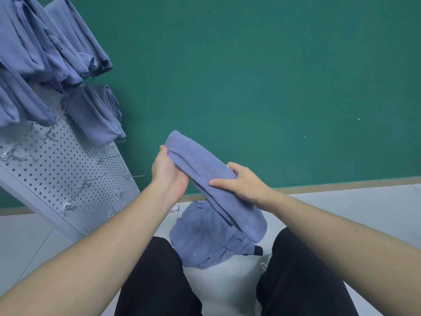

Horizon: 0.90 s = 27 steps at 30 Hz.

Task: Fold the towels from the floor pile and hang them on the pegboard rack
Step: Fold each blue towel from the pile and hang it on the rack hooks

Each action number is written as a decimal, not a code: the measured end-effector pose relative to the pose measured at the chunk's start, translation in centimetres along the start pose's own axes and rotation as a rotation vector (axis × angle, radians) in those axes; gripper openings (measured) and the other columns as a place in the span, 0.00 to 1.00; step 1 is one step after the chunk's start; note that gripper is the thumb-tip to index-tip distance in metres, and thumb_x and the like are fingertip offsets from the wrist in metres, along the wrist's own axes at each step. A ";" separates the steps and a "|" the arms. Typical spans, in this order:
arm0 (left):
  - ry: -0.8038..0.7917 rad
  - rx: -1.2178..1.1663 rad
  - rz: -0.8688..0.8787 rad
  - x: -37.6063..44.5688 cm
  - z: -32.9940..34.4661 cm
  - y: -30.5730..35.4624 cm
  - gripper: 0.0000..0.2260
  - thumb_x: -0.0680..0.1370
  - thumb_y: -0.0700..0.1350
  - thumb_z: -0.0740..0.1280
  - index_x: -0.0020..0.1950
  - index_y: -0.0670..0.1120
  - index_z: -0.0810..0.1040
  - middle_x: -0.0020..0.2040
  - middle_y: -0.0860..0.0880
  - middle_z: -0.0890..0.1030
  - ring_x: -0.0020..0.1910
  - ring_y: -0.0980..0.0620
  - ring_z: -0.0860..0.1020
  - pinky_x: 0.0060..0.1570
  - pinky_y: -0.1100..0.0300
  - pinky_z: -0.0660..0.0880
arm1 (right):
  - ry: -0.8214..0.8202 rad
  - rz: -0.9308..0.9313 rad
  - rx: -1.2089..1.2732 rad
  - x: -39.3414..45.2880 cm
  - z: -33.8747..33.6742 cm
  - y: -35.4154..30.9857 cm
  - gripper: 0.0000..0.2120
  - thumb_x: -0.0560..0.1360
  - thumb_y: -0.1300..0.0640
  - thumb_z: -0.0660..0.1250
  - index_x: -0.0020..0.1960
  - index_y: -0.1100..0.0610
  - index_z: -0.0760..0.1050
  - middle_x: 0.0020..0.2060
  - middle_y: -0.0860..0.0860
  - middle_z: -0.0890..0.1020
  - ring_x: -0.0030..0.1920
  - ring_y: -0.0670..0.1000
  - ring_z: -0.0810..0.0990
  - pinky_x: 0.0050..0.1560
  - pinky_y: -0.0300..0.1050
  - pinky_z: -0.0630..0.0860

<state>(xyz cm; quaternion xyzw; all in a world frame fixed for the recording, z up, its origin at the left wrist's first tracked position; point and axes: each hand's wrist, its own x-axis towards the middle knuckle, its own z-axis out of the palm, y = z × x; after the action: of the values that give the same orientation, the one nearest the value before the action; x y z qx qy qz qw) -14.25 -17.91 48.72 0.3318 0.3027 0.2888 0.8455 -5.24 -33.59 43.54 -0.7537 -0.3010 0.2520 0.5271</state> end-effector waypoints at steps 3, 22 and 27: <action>0.071 -0.030 -0.012 1.2 -2.0 0.3 0.20 0.86 0.52 0.53 0.66 0.40 0.76 0.61 0.41 0.82 0.51 0.45 0.84 0.46 0.52 0.81 | -0.114 0.033 0.033 0.3 -0.4 -0.4 0.19 0.66 0.44 0.80 0.47 0.54 0.77 0.41 0.48 0.83 0.41 0.46 0.81 0.50 0.46 0.78; -0.340 1.140 0.747 1.7 -7.8 3.2 0.19 0.78 0.48 0.71 0.67 0.56 0.69 0.74 0.61 0.63 0.74 0.64 0.61 0.74 0.65 0.56 | -0.331 -0.044 -0.351 4.3 2.5 -5.6 0.15 0.68 0.47 0.80 0.46 0.52 0.77 0.38 0.44 0.81 0.36 0.43 0.77 0.40 0.38 0.74; -0.583 1.366 0.498 2.3 -7.3 3.7 0.29 0.70 0.67 0.66 0.70 0.64 0.65 0.57 0.55 0.81 0.56 0.62 0.78 0.60 0.59 0.73 | -0.419 -0.138 -0.317 5.6 4.4 -6.9 0.23 0.66 0.52 0.82 0.49 0.51 0.70 0.35 0.42 0.78 0.34 0.42 0.74 0.39 0.38 0.71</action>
<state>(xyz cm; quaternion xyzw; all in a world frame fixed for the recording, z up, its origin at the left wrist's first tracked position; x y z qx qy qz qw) -18.93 -11.22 46.35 0.8991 0.0957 0.1209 0.4097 -5.69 -24.94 48.28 -0.7359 -0.4897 0.3158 0.3449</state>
